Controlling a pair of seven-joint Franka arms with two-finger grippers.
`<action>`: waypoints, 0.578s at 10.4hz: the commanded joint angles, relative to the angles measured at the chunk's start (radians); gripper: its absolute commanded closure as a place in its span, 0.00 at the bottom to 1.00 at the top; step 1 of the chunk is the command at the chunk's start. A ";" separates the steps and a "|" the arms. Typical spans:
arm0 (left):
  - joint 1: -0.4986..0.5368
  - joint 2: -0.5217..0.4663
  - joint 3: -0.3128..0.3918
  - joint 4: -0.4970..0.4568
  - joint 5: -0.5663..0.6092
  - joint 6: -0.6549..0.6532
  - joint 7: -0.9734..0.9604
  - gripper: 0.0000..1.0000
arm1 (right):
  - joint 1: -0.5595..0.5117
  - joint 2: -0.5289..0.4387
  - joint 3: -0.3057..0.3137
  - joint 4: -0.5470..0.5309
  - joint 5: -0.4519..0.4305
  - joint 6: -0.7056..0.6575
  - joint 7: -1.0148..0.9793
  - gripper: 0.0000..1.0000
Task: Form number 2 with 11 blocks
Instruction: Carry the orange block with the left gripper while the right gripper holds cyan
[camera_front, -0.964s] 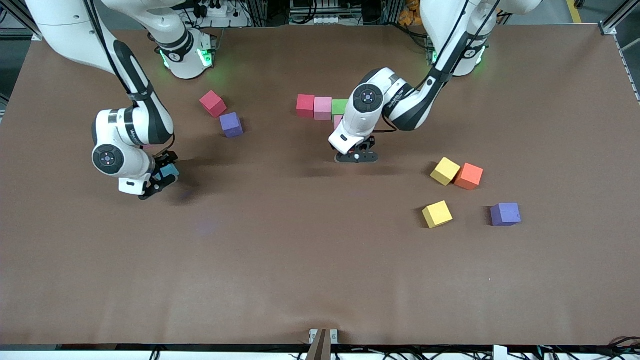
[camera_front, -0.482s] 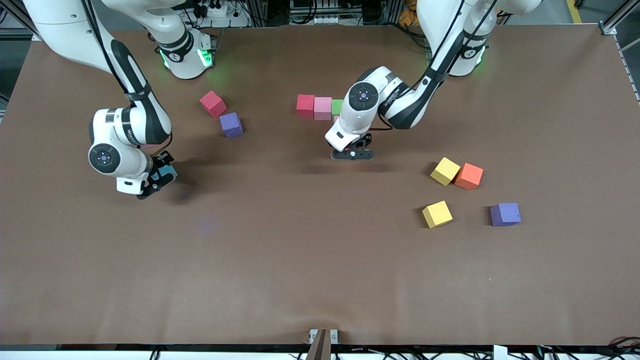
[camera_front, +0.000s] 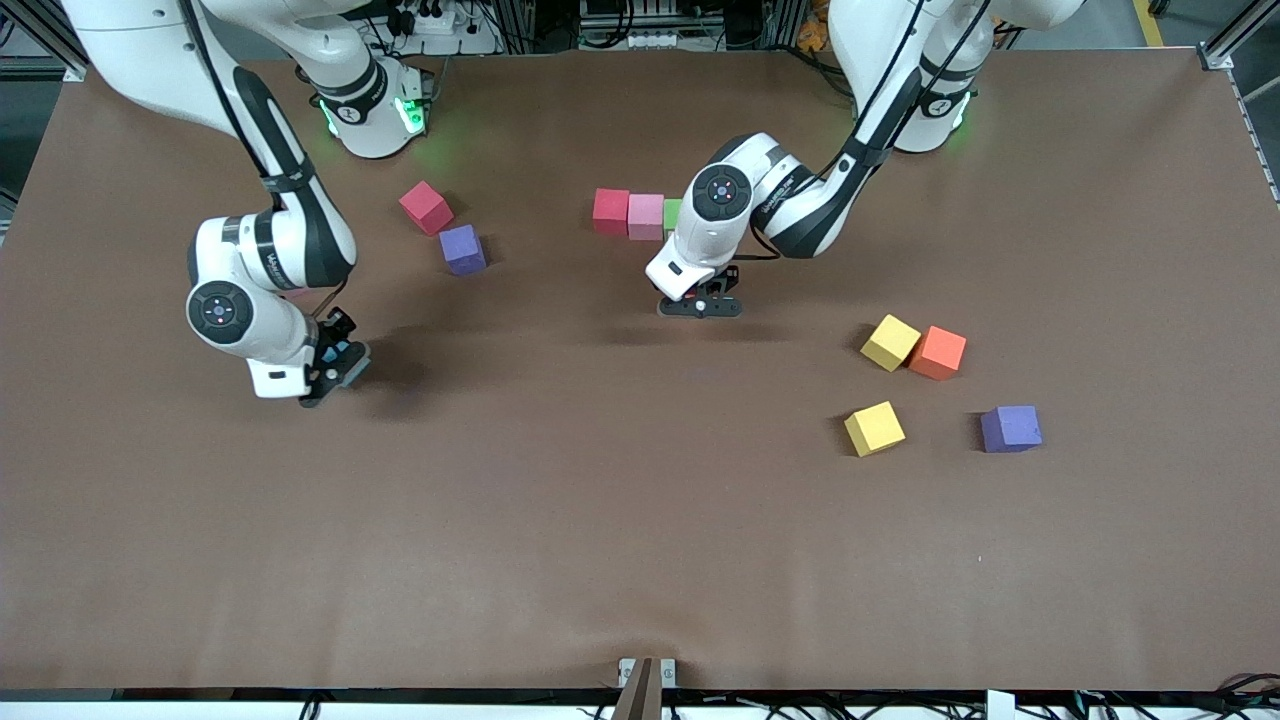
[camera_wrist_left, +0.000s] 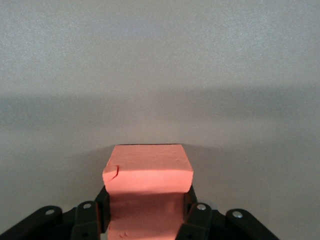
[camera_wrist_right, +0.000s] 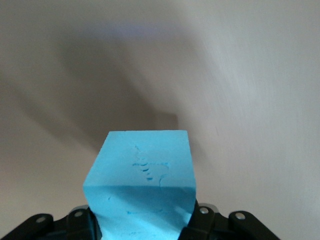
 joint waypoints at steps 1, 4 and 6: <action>-0.006 0.007 -0.012 0.012 -0.011 0.007 -0.029 0.54 | 0.082 -0.011 0.003 0.054 0.071 -0.037 -0.131 0.84; -0.007 0.005 -0.014 0.005 -0.011 0.007 -0.033 0.53 | 0.211 0.002 0.001 0.131 0.075 -0.113 -0.119 0.84; -0.006 0.007 -0.014 0.003 -0.012 0.007 -0.033 0.51 | 0.274 0.001 0.000 0.154 0.073 -0.189 -0.094 0.84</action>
